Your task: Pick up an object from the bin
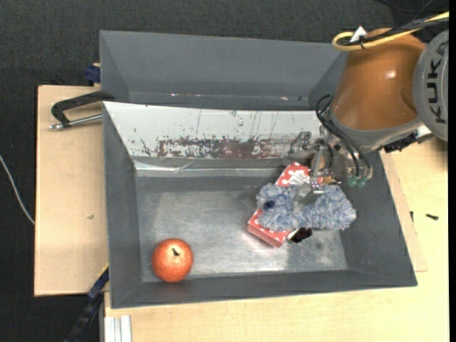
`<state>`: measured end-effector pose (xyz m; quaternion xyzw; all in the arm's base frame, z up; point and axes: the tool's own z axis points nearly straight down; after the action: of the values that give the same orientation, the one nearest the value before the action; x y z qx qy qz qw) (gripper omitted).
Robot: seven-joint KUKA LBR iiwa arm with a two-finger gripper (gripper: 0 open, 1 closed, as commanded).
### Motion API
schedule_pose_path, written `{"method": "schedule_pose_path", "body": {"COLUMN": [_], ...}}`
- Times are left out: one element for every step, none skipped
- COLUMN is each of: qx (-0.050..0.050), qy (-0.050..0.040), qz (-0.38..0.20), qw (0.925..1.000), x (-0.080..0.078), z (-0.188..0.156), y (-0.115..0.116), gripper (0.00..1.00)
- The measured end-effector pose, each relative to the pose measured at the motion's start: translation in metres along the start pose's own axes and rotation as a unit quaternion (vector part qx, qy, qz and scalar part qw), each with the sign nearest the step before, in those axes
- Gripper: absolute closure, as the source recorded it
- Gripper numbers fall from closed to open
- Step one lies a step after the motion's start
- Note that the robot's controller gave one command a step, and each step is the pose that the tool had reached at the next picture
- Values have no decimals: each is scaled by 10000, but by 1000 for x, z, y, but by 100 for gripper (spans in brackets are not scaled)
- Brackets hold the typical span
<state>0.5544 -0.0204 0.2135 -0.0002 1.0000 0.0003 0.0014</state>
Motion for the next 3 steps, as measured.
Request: {"method": "schedule_pose_path", "body": {"qx": [-5, -33, -26], "qy": [-2, 81, 33], "qz": [-362, -473, -469], "qw": [9993, 9988, 9989], "x": [-32, -41, -43], "z": [94, 114, 115], "y": [-5, -6, -6], "gripper": [0, 0, 0]}}
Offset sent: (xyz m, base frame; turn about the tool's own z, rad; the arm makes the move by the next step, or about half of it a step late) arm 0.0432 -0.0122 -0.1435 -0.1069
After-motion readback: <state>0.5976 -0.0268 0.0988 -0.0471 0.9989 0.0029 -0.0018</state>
